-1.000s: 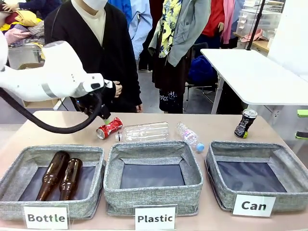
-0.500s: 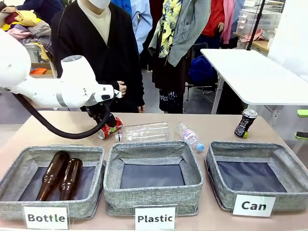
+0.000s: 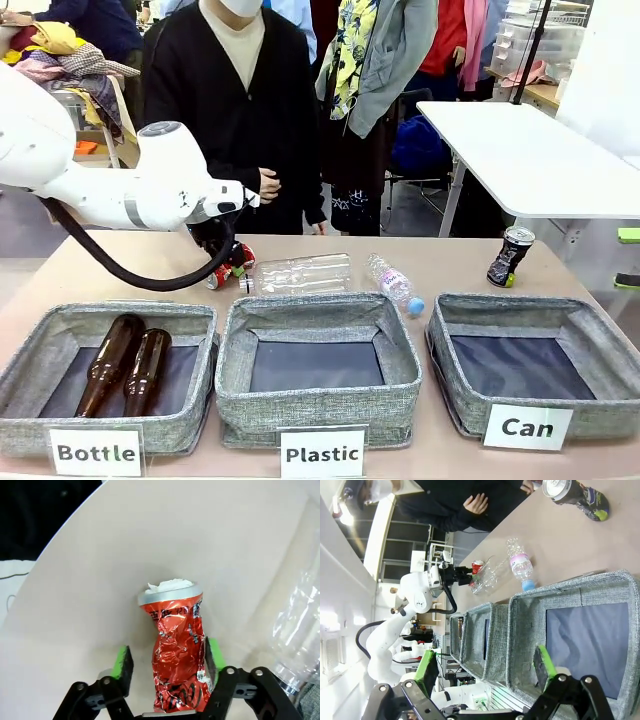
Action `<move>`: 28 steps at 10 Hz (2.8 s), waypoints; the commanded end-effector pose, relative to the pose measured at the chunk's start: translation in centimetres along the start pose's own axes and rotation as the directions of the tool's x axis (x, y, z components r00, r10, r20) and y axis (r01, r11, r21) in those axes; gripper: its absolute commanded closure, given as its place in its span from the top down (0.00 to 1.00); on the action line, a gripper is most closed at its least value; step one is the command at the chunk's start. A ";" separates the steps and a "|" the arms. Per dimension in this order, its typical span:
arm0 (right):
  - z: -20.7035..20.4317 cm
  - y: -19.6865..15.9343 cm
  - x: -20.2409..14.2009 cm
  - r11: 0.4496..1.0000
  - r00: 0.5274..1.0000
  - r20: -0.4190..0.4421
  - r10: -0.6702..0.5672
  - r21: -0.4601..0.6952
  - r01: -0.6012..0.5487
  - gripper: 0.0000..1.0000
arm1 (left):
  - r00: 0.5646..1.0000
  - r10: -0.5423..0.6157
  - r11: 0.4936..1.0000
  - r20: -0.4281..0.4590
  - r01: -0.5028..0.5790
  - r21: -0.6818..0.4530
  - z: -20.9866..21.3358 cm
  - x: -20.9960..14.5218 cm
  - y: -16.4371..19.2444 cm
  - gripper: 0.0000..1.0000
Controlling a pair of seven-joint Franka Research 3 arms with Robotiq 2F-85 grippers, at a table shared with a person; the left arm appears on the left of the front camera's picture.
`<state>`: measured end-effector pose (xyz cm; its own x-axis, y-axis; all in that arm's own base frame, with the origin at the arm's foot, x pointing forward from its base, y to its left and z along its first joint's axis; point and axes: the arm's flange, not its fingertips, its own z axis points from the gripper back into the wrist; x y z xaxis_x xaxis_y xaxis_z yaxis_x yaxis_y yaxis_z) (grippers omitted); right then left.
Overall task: Sort the can waste into the basket.
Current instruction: Pick up the can waste from the table and place it in the right Fabric basket.
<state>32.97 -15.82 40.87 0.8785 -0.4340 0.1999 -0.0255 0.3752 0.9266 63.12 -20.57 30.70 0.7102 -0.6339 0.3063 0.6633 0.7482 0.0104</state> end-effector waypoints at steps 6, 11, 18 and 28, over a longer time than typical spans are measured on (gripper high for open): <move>0.1 0.1 0.1 1.000 1.000 0.005 0.012 0.014 -0.012 1.00 | 1.000 -0.006 1.000 0.029 0.006 0.001 2.5 -1.2 0.5 0.00; 0.1 0.1 0.1 1.000 1.000 0.005 0.012 0.014 -0.012 1.00 | 0.969 -0.184 0.967 0.166 0.208 -0.144 19.0 -12.7 1.3 0.00; 0.1 0.1 0.1 1.000 1.000 0.005 0.012 0.014 -0.012 1.00 | 0.810 -0.516 0.794 0.279 0.574 -0.199 23.7 -22.1 -1.2 0.00; 0.1 0.1 0.1 1.000 1.000 0.005 0.012 0.014 -0.012 1.00 | 0.620 -0.679 0.500 0.393 0.783 -0.370 20.7 -14.7 -9.4 0.41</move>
<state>32.97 -15.84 40.87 0.8784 -0.4341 0.1999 -0.0256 0.3749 0.9267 41.40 -16.44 45.58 -0.1408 -0.8237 0.5492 0.9657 -0.2365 -0.1072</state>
